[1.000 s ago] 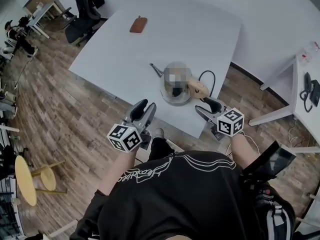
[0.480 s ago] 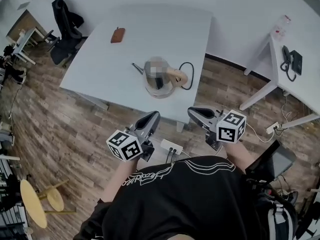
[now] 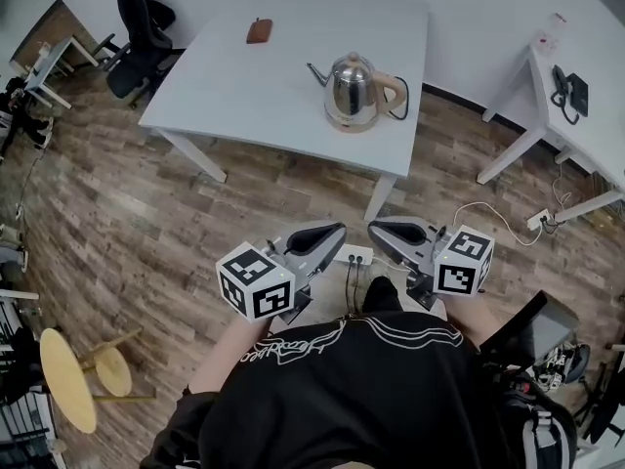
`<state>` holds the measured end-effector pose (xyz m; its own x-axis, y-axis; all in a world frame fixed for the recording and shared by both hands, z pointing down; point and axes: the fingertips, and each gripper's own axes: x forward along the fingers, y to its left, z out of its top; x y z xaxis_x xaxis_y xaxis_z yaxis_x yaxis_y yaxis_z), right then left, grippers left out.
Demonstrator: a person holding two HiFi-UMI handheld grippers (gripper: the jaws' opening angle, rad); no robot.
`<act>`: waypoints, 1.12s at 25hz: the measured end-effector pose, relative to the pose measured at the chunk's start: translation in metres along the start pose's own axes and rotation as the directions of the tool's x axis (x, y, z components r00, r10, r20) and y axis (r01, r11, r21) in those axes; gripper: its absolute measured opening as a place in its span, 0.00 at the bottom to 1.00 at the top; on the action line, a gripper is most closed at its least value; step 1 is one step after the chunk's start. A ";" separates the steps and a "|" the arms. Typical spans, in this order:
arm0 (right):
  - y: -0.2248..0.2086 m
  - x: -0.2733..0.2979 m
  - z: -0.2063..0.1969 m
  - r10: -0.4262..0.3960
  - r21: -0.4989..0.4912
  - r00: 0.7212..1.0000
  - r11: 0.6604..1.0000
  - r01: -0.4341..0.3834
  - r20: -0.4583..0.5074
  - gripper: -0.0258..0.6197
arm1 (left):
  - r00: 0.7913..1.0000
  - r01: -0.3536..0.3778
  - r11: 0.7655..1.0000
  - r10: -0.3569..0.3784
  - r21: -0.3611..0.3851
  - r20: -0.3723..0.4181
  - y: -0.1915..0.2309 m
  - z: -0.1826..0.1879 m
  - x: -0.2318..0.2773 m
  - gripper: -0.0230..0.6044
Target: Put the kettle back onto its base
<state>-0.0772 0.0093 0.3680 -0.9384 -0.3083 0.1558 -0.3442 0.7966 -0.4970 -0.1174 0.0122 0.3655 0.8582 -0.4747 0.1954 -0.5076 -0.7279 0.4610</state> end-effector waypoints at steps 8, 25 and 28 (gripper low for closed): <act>0.067 -0.008 -0.035 -0.038 -0.046 0.999 0.998 0.037 -0.007 0.05 | 0.998 0.062 0.998 -0.061 0.033 -0.017 -0.049 -0.025 -0.033 0.04; 0.100 -0.042 -0.028 -0.072 -0.054 0.996 0.996 0.075 0.054 0.05 | 0.982 0.188 0.982 -0.189 0.035 0.019 -0.108 -0.016 -0.034 0.04; 0.107 -0.046 -0.025 -0.064 -0.064 0.996 0.996 0.069 0.066 0.05 | 0.980 0.197 0.980 -0.198 0.038 0.015 -0.116 -0.016 -0.036 0.04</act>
<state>-0.0718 0.1213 0.3291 -0.9104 -0.3926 0.1306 -0.4089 0.8054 -0.4291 -0.0885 0.1221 0.3188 0.9405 -0.3285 0.0873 -0.3308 -0.8255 0.4574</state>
